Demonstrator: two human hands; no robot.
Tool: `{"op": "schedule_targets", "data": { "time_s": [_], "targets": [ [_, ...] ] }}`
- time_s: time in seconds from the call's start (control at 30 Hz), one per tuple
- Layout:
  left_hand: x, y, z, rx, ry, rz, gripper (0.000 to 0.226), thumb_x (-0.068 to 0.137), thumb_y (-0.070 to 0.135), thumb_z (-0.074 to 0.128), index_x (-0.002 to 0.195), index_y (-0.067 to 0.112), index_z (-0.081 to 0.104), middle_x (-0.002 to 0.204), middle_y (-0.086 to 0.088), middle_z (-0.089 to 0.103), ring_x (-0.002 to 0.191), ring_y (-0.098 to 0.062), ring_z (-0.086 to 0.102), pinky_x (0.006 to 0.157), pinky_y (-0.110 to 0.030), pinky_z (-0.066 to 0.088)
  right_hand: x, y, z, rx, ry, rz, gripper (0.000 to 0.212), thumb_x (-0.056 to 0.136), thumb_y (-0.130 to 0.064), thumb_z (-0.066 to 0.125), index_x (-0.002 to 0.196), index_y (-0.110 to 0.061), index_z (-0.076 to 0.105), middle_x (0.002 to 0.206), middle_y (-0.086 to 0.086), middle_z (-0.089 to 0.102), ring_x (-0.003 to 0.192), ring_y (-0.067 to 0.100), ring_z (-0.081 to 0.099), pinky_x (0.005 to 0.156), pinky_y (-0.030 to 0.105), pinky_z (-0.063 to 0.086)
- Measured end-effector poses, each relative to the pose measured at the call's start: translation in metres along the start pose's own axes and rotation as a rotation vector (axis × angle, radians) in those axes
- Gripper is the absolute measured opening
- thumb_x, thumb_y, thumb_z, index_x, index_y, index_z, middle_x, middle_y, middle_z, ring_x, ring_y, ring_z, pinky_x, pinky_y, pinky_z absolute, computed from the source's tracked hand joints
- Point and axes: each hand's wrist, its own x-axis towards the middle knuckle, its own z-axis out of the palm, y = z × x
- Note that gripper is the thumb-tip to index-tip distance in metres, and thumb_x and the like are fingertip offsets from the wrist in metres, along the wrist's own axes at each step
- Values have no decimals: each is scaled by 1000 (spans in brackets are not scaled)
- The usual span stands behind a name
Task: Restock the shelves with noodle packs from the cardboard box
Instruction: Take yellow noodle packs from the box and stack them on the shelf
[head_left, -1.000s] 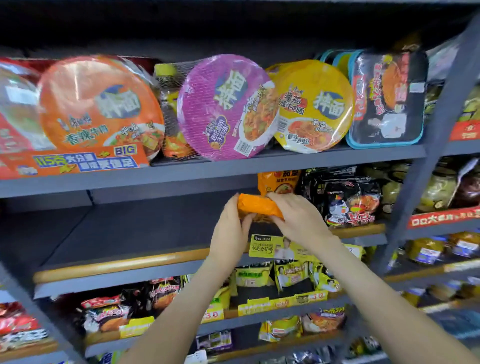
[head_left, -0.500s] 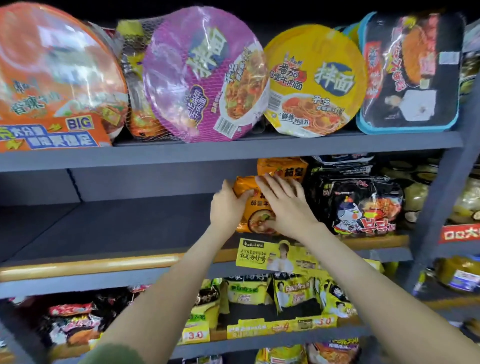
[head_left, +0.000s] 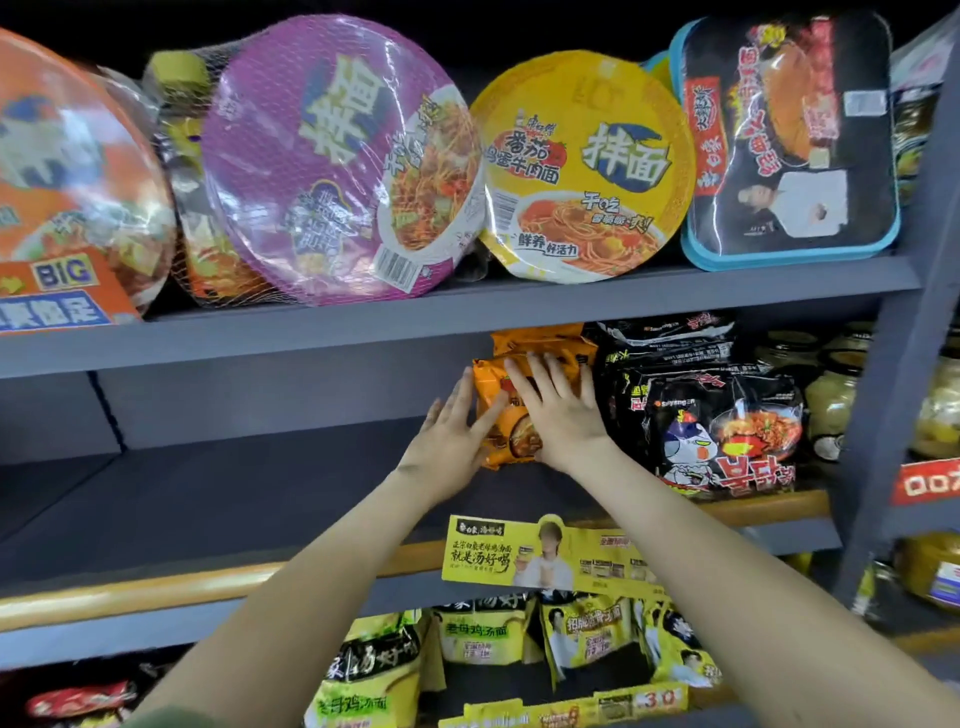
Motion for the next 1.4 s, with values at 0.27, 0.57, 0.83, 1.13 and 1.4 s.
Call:
{"op": "schedule_targets", "data": {
  "time_s": [0.27,0.57,0.83,1.13,1.4],
  "targets": [
    [41,-15,17,507,105,169,73,94,53,37,151,19,6,156,-8,-3,143,-20,2,116,-50,12,19,-1,13,-38,27,130,103,89,-24,60,145,-14,-27,158,13,-6,146,29,-2,118,47,4],
    [59,10,27,395,-48,99,70,104,41,19,134,11,-37,135,-4,-46,130,-18,-35,115,-41,-13,14,11,27,120,-1,213,105,90,-16,59,138,-8,-34,153,11,-30,142,27,-24,113,37,-13],
    [37,24,7,184,-80,-41,74,99,55,19,139,17,-31,145,-1,-37,134,-18,-34,115,-44,-17,-4,0,15,261,-56,159,106,92,-37,57,131,-10,-38,151,9,-34,139,27,-30,116,39,-8],
    [4,30,-26,-34,-275,-173,71,99,55,19,148,25,-23,151,-6,-35,140,-23,-32,115,-49,-17,-44,-14,-21,468,-148,123,98,93,-25,58,147,-13,-23,153,7,-31,141,23,-29,113,34,-12],
    [-75,31,-69,-146,-127,-218,65,99,45,33,153,19,8,160,-12,3,147,-26,3,116,-50,-2,-101,-71,-65,421,2,134,66,94,-24,52,150,-8,20,155,12,21,141,30,19,113,41,19]
  ]
}}
